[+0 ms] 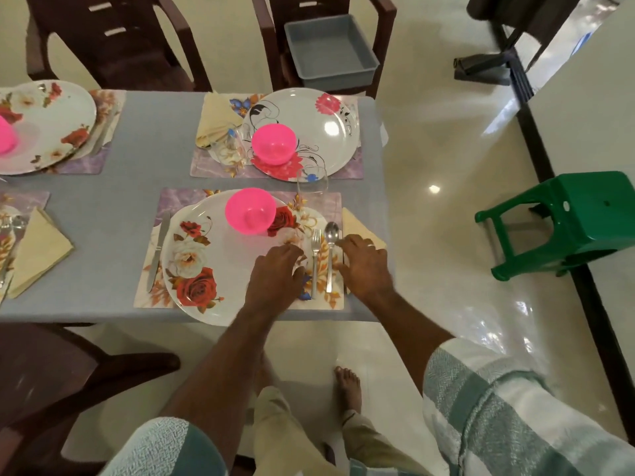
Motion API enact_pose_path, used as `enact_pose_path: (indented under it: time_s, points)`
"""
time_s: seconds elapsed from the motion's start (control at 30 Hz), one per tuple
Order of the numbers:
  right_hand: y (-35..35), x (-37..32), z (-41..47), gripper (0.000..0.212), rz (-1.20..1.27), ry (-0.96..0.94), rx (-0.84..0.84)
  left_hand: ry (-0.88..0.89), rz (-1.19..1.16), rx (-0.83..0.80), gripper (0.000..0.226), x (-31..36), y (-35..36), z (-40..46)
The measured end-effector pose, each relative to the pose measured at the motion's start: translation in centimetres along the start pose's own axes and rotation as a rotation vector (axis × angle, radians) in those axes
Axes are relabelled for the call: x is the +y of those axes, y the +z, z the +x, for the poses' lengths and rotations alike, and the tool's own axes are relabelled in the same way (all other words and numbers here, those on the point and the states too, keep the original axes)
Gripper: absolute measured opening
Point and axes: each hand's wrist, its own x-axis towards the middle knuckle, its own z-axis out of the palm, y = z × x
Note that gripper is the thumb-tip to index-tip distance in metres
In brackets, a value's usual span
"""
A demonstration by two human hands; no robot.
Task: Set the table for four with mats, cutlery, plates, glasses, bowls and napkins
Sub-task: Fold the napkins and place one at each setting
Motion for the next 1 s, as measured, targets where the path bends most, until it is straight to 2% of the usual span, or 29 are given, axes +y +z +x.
enact_pose_path:
  time_s: [0.1,0.27,0.7,0.83,1.0]
  points:
    - [0.2,-0.2,-0.3,0.042,-0.094,-0.110,-0.073,0.012,0.035,-0.019,0.041,0.2,0.9,-1.1]
    - [0.4,-0.2,0.4,0.049,-0.240,-0.185,-0.155,-0.028,0.031,-0.051,0.054,0.1,1.4,-2.2]
    - [0.0,-0.6,1.5,0.034,-0.294,-0.105,-0.171,-0.072,0.052,-0.080,0.057,-0.5,1.2,-2.5]
    - [-0.5,-0.4,1.3,0.039,-0.278,-0.094,-0.194,-0.060,0.029,-0.082,0.054,-0.4,0.9,-1.8]
    - [-0.2,-2.0,0.7,0.051,-0.288,-0.138,-0.138,-0.058,0.041,-0.106,0.055,-0.6,1.1,-1.3]
